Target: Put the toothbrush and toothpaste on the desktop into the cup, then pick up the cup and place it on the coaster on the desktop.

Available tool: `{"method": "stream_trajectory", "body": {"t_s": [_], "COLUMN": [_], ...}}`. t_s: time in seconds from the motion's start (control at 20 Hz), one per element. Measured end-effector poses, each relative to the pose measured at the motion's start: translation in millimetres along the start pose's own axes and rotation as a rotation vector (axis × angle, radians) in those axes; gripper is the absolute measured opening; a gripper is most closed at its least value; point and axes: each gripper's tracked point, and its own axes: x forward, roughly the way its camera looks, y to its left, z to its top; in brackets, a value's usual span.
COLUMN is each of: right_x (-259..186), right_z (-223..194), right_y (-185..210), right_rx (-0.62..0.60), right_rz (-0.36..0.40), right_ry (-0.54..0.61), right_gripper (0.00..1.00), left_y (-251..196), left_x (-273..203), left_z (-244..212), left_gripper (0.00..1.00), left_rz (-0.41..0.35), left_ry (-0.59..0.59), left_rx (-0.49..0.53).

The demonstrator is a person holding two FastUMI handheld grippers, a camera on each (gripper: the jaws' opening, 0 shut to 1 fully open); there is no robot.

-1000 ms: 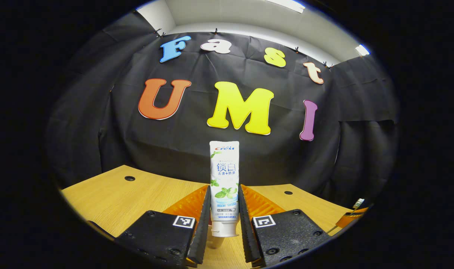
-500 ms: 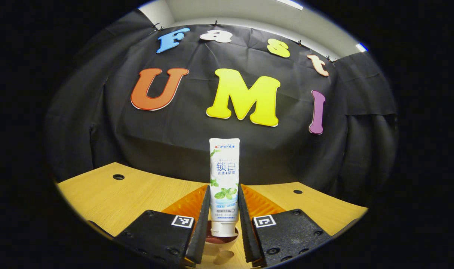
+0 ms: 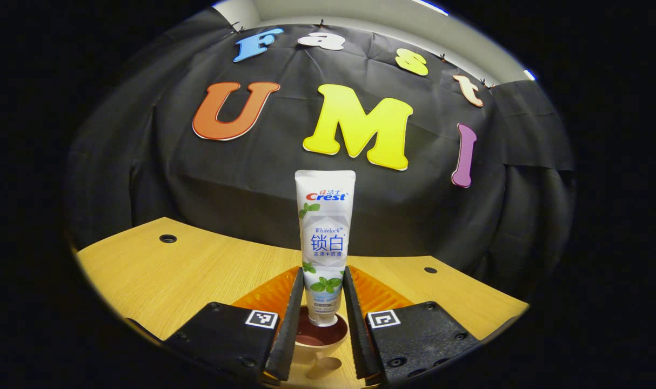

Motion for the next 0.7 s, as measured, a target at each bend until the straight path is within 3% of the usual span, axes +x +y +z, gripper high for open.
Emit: {"method": "stream_trajectory", "body": {"t_s": [0.3, 0.5, 0.7], "right_x": [1, 4, 13], "right_z": [-3, -4, -1], "right_y": [0, 4, 16], "right_rx": [-0.002, -0.017, -0.037], "right_rz": [-0.004, -0.005, 0.007], "right_ry": [0.005, 0.009, 0.015], "right_gripper": [0.00, 0.00, 0.00], "left_y": [1, 4, 15], "left_x": [2, -7, -27], "left_z": [2, 14, 27], "left_gripper": [0.53, 0.72, 1.00], "left_rz": [0.013, 0.027, 0.052], "left_ry": [0.001, -0.029, -0.056], "left_rx": [0.053, 0.085, 0.090]}}
